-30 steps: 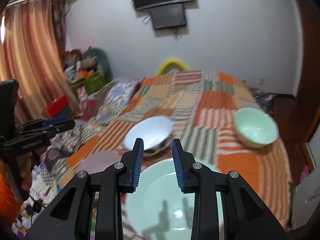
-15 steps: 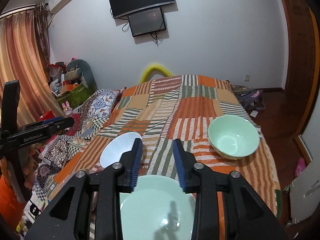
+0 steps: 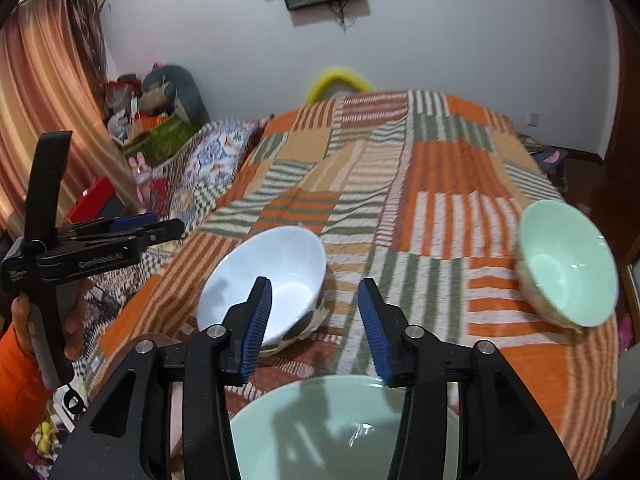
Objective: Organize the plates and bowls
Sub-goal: 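Grasp the spotted white bowl rim with both grippers and lift it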
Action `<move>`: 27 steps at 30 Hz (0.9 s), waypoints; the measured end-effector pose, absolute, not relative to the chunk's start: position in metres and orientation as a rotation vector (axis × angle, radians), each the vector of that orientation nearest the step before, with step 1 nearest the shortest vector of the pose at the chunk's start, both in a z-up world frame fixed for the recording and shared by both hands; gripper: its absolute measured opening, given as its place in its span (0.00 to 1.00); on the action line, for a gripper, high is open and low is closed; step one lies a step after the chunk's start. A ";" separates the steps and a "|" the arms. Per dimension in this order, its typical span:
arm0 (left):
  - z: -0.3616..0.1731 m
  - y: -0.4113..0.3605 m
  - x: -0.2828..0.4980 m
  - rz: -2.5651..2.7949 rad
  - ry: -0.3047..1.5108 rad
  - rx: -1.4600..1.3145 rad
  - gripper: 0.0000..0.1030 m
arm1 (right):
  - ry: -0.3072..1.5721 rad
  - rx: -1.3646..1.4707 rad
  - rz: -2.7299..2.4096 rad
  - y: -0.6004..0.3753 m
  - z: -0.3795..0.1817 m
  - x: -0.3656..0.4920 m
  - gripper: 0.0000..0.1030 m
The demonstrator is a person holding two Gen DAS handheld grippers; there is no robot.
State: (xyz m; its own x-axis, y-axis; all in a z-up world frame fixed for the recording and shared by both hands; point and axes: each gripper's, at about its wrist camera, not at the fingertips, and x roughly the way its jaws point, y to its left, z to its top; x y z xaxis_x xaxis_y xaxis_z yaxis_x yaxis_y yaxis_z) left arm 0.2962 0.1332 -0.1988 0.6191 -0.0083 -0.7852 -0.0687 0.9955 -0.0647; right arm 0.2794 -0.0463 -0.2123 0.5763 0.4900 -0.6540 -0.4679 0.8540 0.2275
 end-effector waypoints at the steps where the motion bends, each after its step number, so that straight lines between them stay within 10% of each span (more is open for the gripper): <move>1: -0.205 0.135 0.299 0.027 0.918 -0.095 0.56 | 0.789 0.026 0.562 -0.042 -0.216 0.283 0.42; 20: -0.253 0.141 0.315 -0.054 1.008 -0.147 0.39 | 0.949 -0.007 0.576 -0.021 -0.254 0.302 0.42; 27: -0.258 0.135 0.313 -0.114 1.038 -0.159 0.25 | 0.929 -0.008 0.583 -0.012 -0.254 0.301 0.25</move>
